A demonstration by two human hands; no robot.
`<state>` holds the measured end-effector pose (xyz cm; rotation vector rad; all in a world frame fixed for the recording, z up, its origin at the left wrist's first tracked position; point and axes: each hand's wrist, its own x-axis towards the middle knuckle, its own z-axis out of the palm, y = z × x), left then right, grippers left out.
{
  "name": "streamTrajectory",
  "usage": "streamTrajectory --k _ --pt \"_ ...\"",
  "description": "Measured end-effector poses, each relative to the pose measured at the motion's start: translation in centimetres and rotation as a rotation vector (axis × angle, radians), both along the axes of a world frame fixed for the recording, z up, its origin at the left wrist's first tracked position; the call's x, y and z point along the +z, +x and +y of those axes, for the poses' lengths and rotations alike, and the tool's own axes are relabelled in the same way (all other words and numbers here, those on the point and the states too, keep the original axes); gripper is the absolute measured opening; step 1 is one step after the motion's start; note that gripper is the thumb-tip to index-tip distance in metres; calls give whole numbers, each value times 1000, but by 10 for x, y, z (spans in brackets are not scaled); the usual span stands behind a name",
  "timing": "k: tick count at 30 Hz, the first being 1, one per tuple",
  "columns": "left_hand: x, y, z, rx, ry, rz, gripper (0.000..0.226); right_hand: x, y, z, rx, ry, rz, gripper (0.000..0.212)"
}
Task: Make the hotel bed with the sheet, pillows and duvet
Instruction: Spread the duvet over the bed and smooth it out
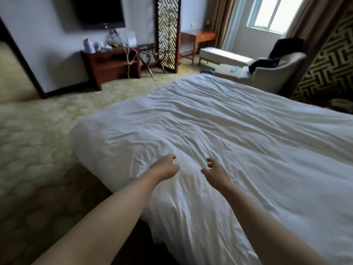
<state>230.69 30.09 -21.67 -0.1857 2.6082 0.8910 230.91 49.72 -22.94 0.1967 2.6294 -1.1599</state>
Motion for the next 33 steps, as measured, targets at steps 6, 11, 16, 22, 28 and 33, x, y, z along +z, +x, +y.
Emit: streamTrajectory --k 6,11,16,22,28,33 --pt "26 -47 -128 33 53 91 57 25 -59 -129 -119 -76 174 55" --pt "37 -76 -249 34 79 99 59 32 -93 -245 -170 -145 196 56" --pt "44 -115 -345 87 108 170 56 37 -131 -339 -185 -105 253 59" --pt "57 -217 -422 72 178 277 54 51 -230 -407 -301 -3 300 65" --pt "77 -356 -480 -41 227 296 55 56 -364 -463 -441 -57 310 65" --pt "88 -459 -527 -115 295 256 52 58 -440 -512 -510 -56 266 65"
